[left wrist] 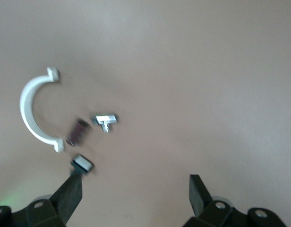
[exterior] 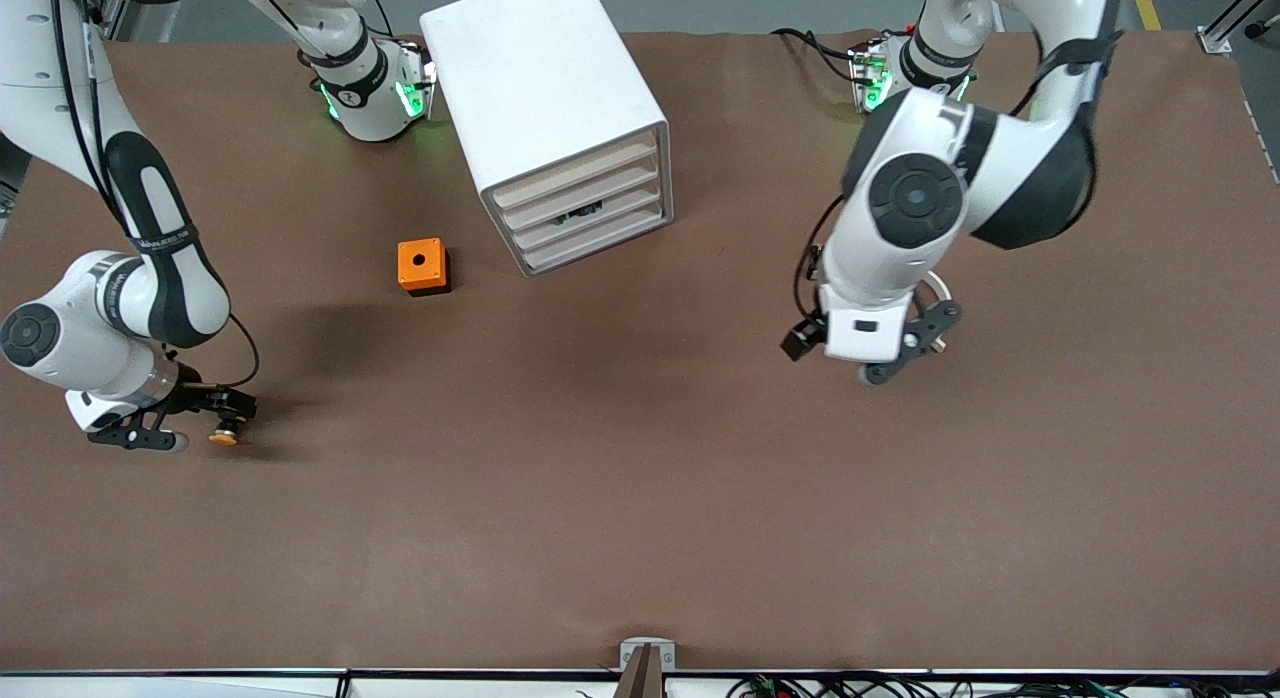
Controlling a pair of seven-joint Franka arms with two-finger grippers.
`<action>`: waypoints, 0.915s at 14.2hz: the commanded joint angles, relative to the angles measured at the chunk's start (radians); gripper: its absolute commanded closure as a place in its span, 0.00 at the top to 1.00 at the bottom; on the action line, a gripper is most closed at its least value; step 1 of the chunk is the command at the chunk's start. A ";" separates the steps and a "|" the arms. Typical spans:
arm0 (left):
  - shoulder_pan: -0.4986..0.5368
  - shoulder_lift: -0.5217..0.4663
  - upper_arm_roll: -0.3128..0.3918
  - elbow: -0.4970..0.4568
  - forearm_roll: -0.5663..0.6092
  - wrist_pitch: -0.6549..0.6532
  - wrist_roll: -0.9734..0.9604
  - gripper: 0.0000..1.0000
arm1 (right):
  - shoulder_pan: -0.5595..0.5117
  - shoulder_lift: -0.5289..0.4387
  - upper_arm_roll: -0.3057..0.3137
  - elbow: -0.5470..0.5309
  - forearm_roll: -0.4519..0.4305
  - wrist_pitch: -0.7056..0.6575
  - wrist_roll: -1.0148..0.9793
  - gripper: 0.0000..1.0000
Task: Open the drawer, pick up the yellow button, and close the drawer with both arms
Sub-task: 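Lower the button onto the table with the right gripper and release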
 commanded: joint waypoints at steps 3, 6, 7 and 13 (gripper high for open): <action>0.139 -0.129 -0.022 -0.032 0.037 -0.042 0.179 1.00 | 0.016 -0.101 0.018 0.148 0.001 -0.351 0.029 1.00; 0.359 -0.192 -0.188 -0.040 0.037 -0.083 0.298 1.00 | 0.059 -0.158 0.018 0.283 0.001 -0.628 0.095 1.00; 0.401 -0.218 -0.205 -0.058 0.037 -0.094 0.331 1.00 | 0.076 -0.172 0.018 0.325 0.001 -0.708 0.124 1.00; 0.545 -0.420 -0.239 -0.215 0.037 -0.114 0.659 1.00 | 0.114 -0.241 0.019 0.478 0.000 -0.942 0.191 1.00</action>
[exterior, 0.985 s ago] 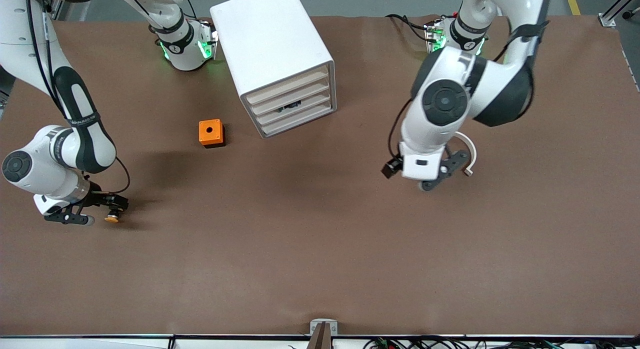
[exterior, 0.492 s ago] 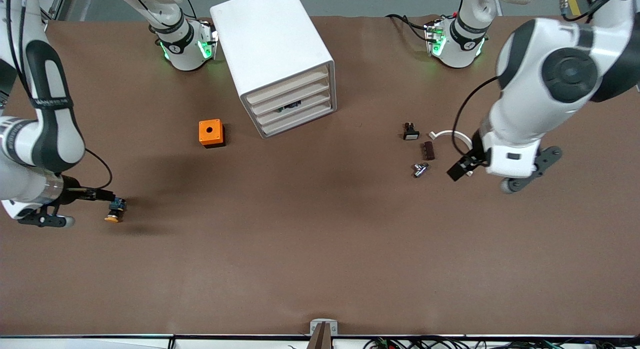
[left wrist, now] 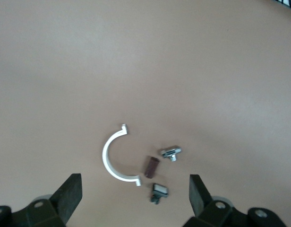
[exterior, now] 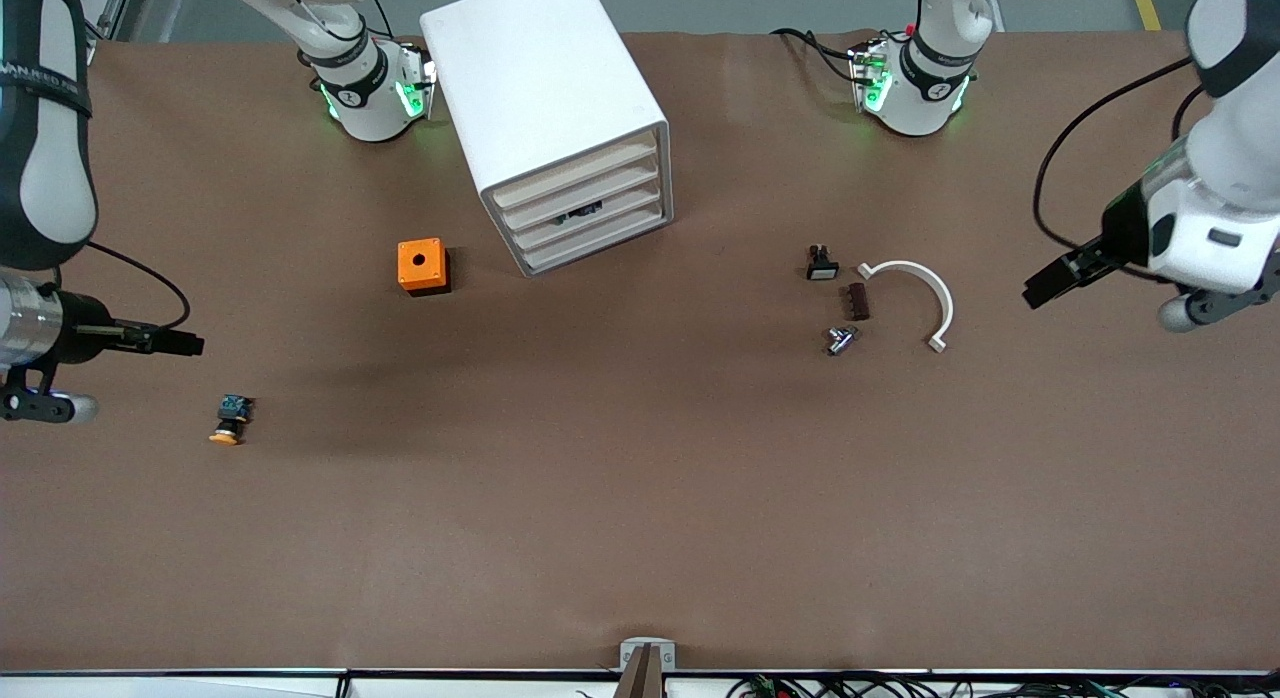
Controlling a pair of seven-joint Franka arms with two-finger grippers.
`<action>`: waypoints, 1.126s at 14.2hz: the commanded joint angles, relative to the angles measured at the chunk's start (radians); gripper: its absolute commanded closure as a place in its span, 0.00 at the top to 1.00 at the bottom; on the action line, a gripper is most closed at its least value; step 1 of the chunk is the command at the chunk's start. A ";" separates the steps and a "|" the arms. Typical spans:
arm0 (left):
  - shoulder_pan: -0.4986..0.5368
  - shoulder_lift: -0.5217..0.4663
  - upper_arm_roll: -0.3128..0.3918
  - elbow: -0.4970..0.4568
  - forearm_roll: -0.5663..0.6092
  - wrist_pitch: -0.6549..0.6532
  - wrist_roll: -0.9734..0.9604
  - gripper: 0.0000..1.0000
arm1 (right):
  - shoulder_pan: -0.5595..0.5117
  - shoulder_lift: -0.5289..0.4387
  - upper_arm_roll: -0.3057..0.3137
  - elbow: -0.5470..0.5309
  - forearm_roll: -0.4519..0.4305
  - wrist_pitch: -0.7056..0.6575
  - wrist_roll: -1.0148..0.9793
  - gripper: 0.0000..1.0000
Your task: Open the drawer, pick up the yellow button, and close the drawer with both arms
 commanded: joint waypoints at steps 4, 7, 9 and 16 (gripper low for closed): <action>0.061 -0.181 -0.058 -0.152 0.018 -0.026 0.205 1.00 | 0.003 -0.074 0.008 0.099 -0.001 -0.133 0.009 1.00; 0.063 -0.201 -0.053 -0.149 0.018 -0.056 0.243 1.00 | 0.048 -0.077 0.004 0.103 -0.019 -0.132 0.008 1.00; 0.063 -0.201 -0.053 -0.146 0.018 -0.060 0.249 1.00 | 0.045 -0.071 0.002 0.135 -0.008 -0.130 0.017 1.00; 0.060 -0.207 -0.062 -0.147 0.018 -0.100 0.250 1.00 | 0.048 -0.121 0.004 0.127 -0.018 -0.175 0.022 1.00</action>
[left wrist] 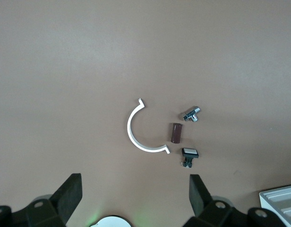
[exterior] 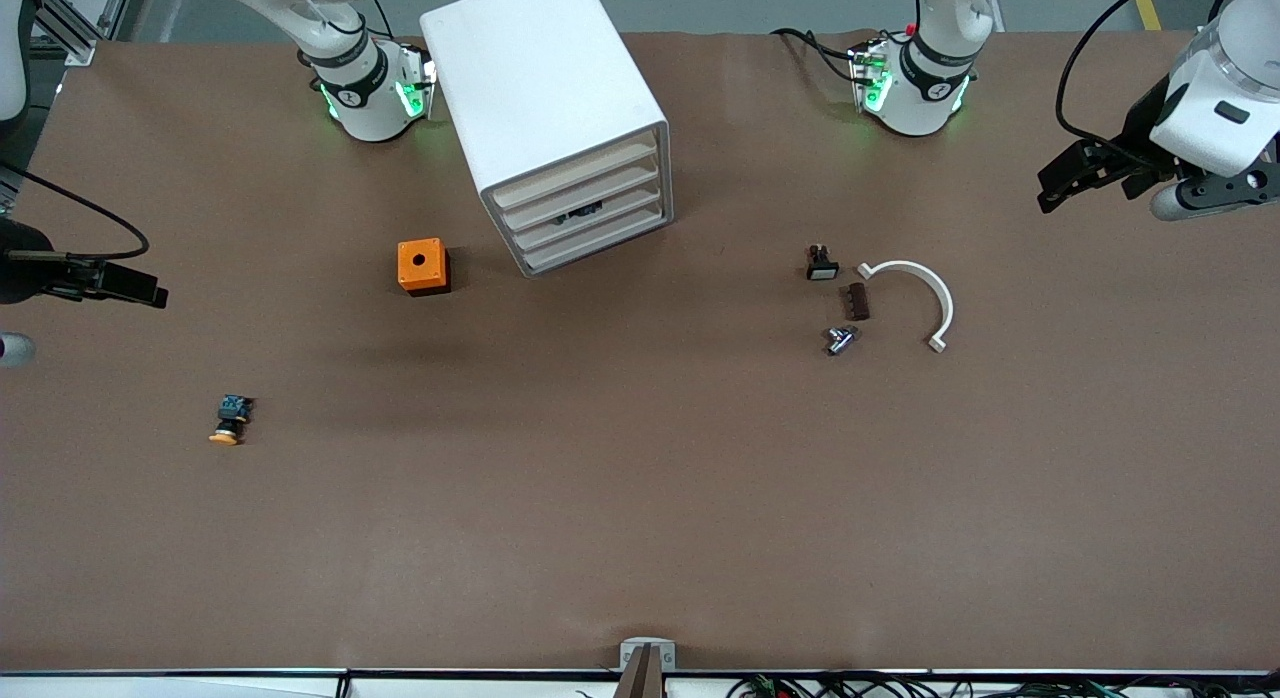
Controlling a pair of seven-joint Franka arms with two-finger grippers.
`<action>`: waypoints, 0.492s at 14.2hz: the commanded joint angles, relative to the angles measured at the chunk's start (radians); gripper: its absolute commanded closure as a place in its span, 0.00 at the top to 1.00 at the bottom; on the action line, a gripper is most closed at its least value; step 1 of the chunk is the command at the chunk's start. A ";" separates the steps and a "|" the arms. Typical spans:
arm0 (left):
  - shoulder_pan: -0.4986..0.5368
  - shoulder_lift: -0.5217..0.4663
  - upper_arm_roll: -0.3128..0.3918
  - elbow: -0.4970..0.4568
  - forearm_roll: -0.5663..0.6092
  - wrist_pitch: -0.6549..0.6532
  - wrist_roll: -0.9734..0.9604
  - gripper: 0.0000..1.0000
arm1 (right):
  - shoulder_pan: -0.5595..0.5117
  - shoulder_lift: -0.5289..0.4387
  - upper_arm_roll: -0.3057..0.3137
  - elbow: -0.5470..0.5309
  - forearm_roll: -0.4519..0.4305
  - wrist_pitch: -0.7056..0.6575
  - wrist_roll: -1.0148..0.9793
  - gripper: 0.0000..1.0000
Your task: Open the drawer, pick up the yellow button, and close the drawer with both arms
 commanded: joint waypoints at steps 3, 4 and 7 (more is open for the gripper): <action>0.013 -0.036 -0.012 -0.021 0.018 -0.005 0.017 1.00 | 0.004 -0.084 -0.001 0.002 -0.005 -0.051 0.017 1.00; 0.013 -0.036 -0.012 -0.021 0.018 -0.004 0.016 1.00 | 0.001 -0.084 -0.003 0.007 -0.001 -0.059 0.017 1.00; 0.015 -0.036 -0.011 -0.021 0.018 0.004 0.017 1.00 | 0.010 -0.089 0.002 0.002 -0.001 -0.074 0.002 1.00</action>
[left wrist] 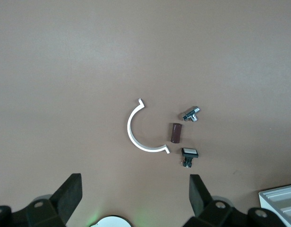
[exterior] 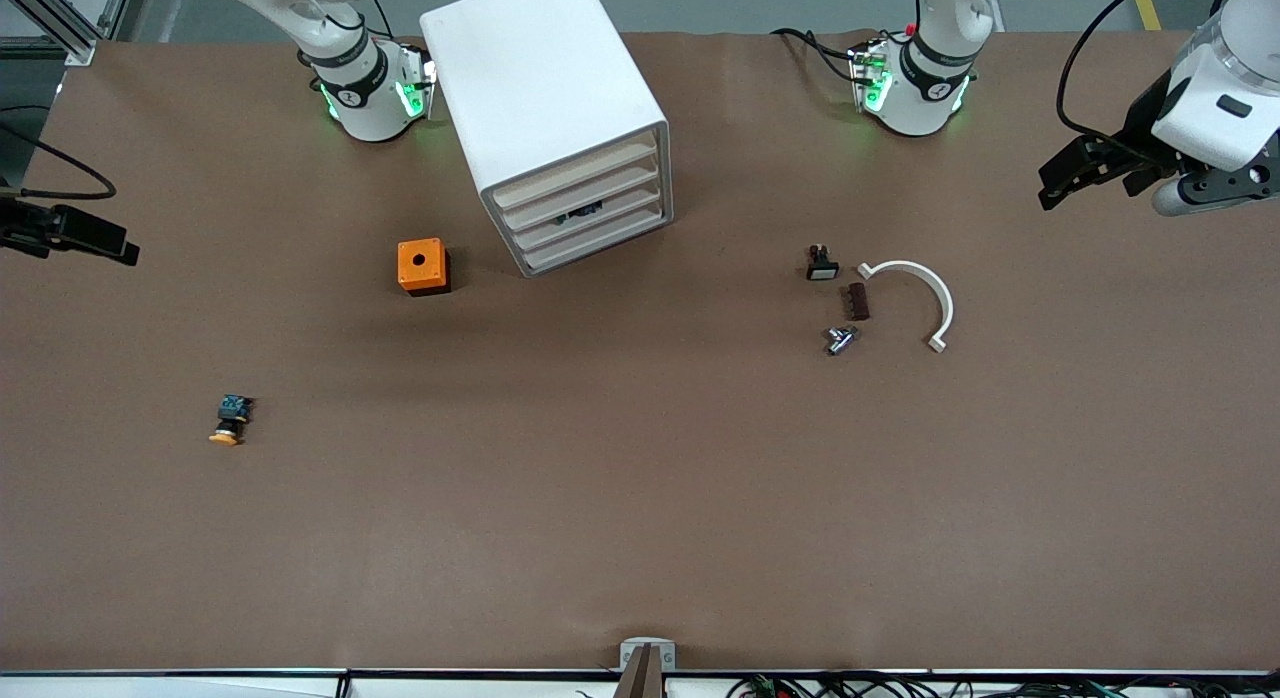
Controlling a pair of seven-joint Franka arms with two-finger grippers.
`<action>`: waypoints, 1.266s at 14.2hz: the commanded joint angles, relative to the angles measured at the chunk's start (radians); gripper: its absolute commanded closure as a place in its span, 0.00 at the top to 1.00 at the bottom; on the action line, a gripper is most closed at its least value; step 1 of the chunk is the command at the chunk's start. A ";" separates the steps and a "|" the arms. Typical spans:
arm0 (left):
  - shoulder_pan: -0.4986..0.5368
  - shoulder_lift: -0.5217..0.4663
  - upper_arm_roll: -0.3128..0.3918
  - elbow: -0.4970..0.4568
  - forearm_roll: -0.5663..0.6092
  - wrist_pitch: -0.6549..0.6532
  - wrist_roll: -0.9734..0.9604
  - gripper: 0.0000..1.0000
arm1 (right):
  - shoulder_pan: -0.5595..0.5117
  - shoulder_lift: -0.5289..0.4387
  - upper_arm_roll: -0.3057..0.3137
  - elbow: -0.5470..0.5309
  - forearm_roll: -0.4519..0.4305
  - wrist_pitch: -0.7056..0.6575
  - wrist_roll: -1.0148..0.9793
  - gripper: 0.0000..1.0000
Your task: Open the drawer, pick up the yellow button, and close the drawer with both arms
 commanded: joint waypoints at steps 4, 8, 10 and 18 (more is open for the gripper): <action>0.015 -0.027 -0.007 -0.021 0.021 0.012 0.028 1.00 | 0.010 -0.008 0.002 -0.007 0.002 -0.020 0.015 1.00; 0.038 -0.025 -0.006 -0.021 0.019 0.040 0.096 1.00 | 0.006 -0.017 -0.001 -0.031 0.005 -0.027 0.000 1.00; 0.039 -0.022 -0.006 -0.021 0.019 0.055 0.111 1.00 | 0.004 -0.080 -0.003 -0.126 0.005 0.047 -0.002 1.00; 0.041 -0.002 -0.006 -0.008 0.018 0.089 0.134 1.00 | -0.004 -0.201 -0.004 -0.315 0.007 0.187 0.000 1.00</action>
